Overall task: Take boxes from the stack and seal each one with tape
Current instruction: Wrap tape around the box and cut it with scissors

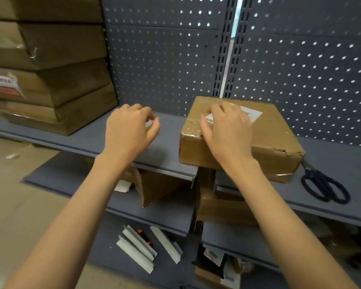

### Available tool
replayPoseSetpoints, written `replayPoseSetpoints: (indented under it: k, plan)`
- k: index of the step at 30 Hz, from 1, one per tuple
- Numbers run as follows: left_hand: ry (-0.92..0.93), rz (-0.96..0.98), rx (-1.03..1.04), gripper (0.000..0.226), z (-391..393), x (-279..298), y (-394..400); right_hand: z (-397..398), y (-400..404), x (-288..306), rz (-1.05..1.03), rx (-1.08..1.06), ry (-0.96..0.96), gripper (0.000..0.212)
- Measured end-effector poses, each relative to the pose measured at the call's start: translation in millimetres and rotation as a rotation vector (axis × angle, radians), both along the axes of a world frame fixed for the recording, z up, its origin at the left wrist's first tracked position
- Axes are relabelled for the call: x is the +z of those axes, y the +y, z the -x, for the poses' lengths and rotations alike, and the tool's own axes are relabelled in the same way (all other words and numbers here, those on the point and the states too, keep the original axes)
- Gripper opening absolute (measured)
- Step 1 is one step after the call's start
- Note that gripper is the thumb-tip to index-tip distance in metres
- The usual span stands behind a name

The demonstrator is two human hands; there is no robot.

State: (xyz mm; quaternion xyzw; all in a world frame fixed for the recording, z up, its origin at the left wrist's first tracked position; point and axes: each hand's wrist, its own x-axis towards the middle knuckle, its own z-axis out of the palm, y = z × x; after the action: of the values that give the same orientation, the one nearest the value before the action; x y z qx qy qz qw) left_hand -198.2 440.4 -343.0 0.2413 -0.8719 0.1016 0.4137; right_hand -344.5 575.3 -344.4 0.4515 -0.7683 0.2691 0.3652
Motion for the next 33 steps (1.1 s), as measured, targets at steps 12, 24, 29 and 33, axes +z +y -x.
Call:
replayPoseSetpoints:
  k: [12,24,29,33]
  plan:
    - [-0.182,-0.105,-0.021,0.027,-2.0,-34.1,-66.6,-30.0,-66.0,-10.6,0.047,-0.045,0.004,0.017]
    - [-0.399,-0.232,0.018,0.032,28.1,-48.2,-78.6,-16.1,-43.0,-10.5,0.079,-0.089,-0.013,0.018]
    - [-0.14,-0.372,-0.044,0.031,29.4,-19.8,-58.3,-3.6,-17.8,-1.6,0.096,-0.079,-0.064,0.021]
    - [0.226,-0.449,-0.285,0.024,30.3,24.5,-15.0,4.3,7.3,14.7,0.153,0.109,-0.28,0.019]
